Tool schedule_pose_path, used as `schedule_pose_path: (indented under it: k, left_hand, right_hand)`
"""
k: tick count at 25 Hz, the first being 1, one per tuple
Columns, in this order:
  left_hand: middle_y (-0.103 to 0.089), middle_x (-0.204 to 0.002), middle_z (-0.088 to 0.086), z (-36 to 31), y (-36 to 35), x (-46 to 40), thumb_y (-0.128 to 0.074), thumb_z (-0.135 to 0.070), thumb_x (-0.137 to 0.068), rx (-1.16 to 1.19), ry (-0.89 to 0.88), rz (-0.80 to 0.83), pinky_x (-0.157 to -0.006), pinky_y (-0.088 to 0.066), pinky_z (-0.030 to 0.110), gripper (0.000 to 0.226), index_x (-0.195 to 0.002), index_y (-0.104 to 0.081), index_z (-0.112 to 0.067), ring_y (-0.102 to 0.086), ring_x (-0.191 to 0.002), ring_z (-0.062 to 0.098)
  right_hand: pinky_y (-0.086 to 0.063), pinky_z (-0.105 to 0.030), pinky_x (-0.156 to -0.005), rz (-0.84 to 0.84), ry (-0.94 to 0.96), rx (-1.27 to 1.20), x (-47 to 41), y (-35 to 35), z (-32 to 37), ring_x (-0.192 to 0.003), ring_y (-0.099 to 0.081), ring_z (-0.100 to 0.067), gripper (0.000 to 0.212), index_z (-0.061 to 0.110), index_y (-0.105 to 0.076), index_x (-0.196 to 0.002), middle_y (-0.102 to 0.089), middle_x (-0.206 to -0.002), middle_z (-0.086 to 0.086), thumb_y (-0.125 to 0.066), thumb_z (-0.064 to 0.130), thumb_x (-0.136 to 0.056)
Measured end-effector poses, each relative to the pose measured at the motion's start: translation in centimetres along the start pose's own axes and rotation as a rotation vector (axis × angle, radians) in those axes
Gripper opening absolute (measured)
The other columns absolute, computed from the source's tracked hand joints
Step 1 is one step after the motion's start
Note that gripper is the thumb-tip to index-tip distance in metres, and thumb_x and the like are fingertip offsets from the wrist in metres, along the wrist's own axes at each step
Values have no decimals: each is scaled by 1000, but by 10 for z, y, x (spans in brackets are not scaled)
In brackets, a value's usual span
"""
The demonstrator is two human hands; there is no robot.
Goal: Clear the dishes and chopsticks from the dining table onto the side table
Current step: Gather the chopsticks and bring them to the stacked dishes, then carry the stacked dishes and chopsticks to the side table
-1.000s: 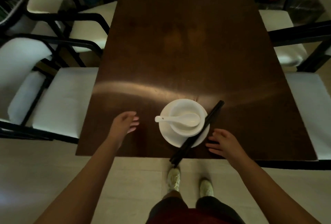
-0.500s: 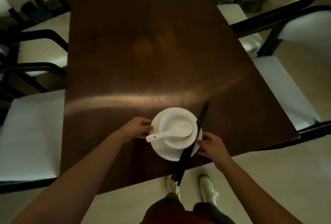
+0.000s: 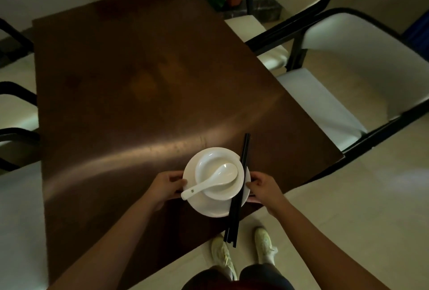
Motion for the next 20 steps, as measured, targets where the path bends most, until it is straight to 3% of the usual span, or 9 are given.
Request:
schedule_pose_path:
  k: [5, 9, 11, 16, 18, 20]
  left_hand:
    - [-66, -101, 15, -37, -33, -1, -55, 1, -88, -14, -27, 46, -55, -56, 24, 30, -117, -60, -3, -63, -82, 22]
    - [-65, -93, 12, -78, -79, 2, -57, 4, -85, -13, -42, 90, -49, -56, 22, 27, -111, -60, -3, -62, -74, 18]
    - [-66, -90, 10, -100, -108, 6, -56, 3, -86, -35, -59, 130, -55, -58, 27, 28, -113, -59, -6, -63, -73, 18]
    - [-63, -115, 21, -150, -198, 17, -58, 2, -86, -125, -144, 239, -63, -57, 27, 36, -122, -54, 3, -65, -86, 25]
    - [-63, -114, 21, -169, -243, 23, -56, 2, -87, -119, -164, 295, -72, -56, 34, 34, -121, -55, 4, -65, -89, 26]
    - [-66, -105, 18, -184, -292, 29, -55, 2, -87, -129, -202, 358, -71, -58, 34, 29, -116, -58, 3, -66, -82, 22]
  right_hand:
    - [-59, -28, -61, -44, 28, -39, 18, 43, 18, -83, -68, -22, 30, 9, -56, -118, -65, -99, -11, -53, 2, -89]
    - [-60, -28, -61, -141, 55, -105, 45, 95, 28, -81, -67, -24, 29, 6, -59, -115, -66, -97, -11, -51, -1, -89]
    - [-59, -29, -62, -192, 70, -112, 58, 127, 30, -82, -67, -24, 28, 6, -60, -114, -66, -98, -11, -52, -1, -88]
    - [-53, -20, -49, -295, 104, -116, 90, 223, 29, -71, -67, -15, 24, 9, -60, -108, -65, -88, -7, -52, -1, -88]
    - [-53, -19, -47, -331, 110, -151, 105, 267, 22, -68, -67, -14, 21, 12, -60, -103, -66, -83, -7, -52, -1, -88]
    - [-54, -21, -48, -365, 109, -184, 118, 313, 14, -69, -67, -17, 21, 9, -61, -101, -66, -82, -10, -51, -2, -87]
Point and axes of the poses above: each hand's wrist, its own x-axis away from the middle knuckle, its own y-axis out of the back of the hand, z = x × y, the point moved 4 cm from there along -x, towards the middle knuckle
